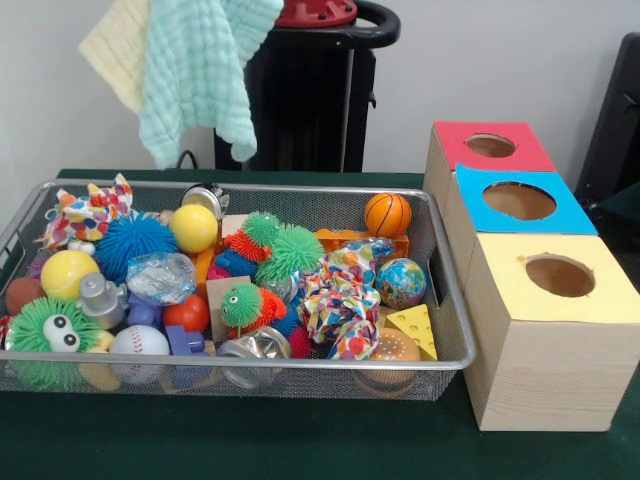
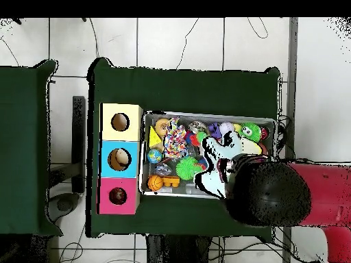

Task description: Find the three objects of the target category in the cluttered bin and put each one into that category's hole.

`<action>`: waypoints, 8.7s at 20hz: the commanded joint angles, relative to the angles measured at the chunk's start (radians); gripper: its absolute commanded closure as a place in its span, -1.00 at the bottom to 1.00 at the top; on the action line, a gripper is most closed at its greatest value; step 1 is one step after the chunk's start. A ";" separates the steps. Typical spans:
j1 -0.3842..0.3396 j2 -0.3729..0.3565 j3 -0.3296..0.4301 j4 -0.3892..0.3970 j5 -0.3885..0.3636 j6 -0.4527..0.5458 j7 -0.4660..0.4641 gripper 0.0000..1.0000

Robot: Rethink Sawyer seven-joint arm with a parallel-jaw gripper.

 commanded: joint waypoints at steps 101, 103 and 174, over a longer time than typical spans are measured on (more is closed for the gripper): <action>0.255 0.361 -0.214 0.143 -0.244 -0.584 0.121 1.00; 0.264 0.377 -0.230 0.140 -0.252 -0.612 0.126 1.00; 0.313 0.459 -0.338 0.105 -0.142 -0.780 0.009 -1.00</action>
